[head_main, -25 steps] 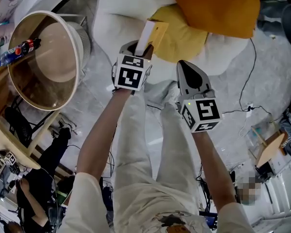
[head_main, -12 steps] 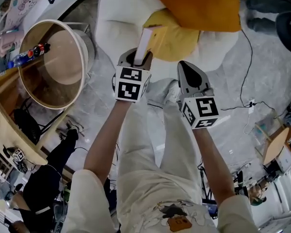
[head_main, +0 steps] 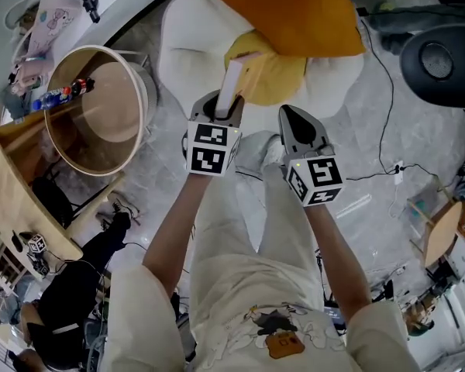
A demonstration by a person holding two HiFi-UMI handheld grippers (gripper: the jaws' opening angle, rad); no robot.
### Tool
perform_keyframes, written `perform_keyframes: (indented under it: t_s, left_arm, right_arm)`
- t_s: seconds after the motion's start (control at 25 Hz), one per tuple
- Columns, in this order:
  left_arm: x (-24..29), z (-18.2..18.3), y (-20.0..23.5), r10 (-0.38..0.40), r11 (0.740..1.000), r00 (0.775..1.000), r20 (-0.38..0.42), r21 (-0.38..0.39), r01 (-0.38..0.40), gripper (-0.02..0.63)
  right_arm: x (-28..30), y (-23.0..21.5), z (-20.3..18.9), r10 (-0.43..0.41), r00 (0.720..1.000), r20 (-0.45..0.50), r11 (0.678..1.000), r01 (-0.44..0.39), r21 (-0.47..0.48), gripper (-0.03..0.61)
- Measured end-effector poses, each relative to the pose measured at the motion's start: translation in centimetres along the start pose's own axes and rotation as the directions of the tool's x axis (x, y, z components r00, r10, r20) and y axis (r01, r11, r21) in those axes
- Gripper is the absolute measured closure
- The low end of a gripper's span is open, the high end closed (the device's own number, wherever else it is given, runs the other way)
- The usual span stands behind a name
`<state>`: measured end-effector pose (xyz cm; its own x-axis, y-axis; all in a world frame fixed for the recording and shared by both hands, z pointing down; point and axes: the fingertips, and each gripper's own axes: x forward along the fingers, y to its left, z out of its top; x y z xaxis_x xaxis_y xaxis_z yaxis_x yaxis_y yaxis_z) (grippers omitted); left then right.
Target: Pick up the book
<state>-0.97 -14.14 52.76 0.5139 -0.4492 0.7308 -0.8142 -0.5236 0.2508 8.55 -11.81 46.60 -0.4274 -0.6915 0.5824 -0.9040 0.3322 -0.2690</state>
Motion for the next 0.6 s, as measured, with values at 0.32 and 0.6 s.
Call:
perform_keyframes:
  t_s: [0.32,0.6]
  left_arm:
    - [-4.3,2.3,-2.6,0.018,1.0,1.0,0.021,0.008,-0.018,0.471]
    - [-8.5,3.2,-5.9,0.037,0.999,0.998,0.044,0.012,-0.037,0.471]
  right_arm:
    - [-3.9,0.9,2.7,0.031,0.999,0.022,0.999,-0.03,-0.041,0.555]
    - [-7.8,1.5,4.8,0.051,0.997,0.064,0.996,-0.047,-0.071,0.555]
